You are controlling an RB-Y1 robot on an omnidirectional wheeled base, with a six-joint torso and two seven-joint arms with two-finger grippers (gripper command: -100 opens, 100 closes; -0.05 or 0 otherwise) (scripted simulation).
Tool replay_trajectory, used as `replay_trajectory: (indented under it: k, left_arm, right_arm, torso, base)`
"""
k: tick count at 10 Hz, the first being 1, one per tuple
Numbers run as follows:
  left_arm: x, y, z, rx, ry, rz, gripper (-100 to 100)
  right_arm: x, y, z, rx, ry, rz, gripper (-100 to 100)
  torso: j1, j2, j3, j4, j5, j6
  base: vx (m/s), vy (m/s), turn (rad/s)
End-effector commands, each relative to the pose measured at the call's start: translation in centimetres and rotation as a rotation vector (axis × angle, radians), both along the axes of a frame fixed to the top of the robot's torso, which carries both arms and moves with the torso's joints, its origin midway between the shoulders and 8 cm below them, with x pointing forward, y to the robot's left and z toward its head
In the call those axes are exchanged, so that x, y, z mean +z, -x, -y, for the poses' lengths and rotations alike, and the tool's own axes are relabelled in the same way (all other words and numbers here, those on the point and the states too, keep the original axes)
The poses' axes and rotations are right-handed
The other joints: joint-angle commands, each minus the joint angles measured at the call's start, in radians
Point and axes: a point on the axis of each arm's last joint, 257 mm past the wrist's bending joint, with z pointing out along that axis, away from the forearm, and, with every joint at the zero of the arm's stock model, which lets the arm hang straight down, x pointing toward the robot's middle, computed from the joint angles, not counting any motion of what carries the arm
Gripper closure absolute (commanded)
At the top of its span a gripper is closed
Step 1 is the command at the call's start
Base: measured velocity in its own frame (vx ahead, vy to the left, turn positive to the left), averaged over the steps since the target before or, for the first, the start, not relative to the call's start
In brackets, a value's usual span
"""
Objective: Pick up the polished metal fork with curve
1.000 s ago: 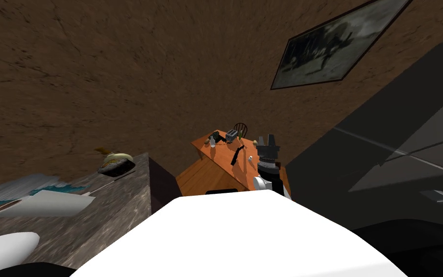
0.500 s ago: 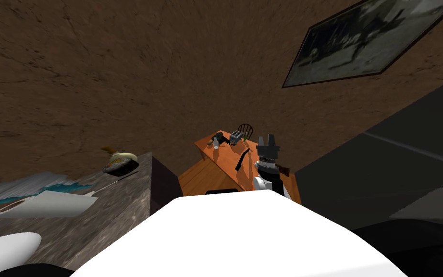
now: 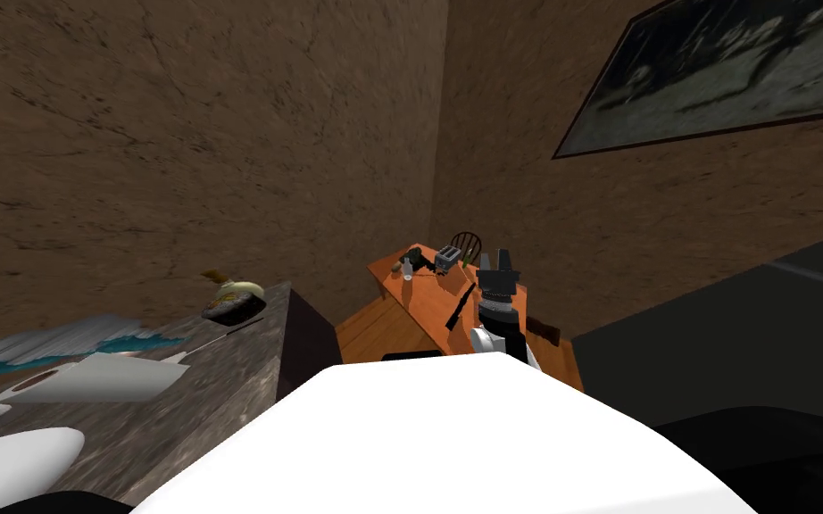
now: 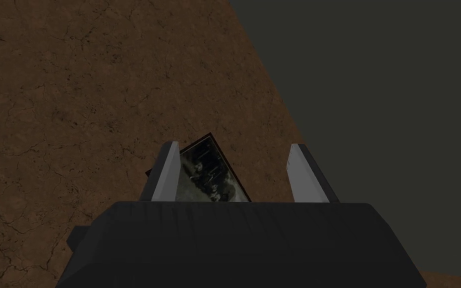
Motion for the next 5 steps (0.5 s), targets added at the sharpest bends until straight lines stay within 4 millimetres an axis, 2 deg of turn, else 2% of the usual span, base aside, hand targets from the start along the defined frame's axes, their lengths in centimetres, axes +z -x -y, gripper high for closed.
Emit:
replay_trajectory:
  k: [1, 3, 4, 5]
  left_arm:
    - [0.23, 0.37, 0.26, -0.028, -0.004, 0.001, 100]
    - [0.53, 0.74, 0.49, -0.048, -0.006, 0.002, 100]
    - [0.48, 0.77, 0.54, -0.04, -0.004, 0.002, 100]
    - [0.48, 0.77, 0.57, -0.043, -0.004, 0.002, 0]
  right_arm:
    - [0.0, 0.0, 0.0, 0.0, 0.0, 0.0, 0]
    - [0.0, 0.0, 0.0, 0.0, 0.0, 0.0, 0]
    - [0.0, 0.0, 0.0, 0.0, 0.0, 0.0, 0]
    - [0.0, 0.0, 0.0, 0.0, 0.0, 0.0, 0]
  torso:
    - [0.0, 0.0, 0.0, 0.0, 0.0, 0.0]
    - [0.0, 0.0, 0.0, 0.0, 0.0, -0.002]
    - [0.0, 0.001, 0.0, 0.0, 0.0, 0.0]
    - [0.0, 0.004, 0.002, 0.001, 0.0, 0.0]
  base:
    - [0.095, 0.023, 0.129]
    - [0.122, 0.02, 0.129]
    - [0.042, 0.004, 0.008]
    - [0.008, 0.0, -0.005]
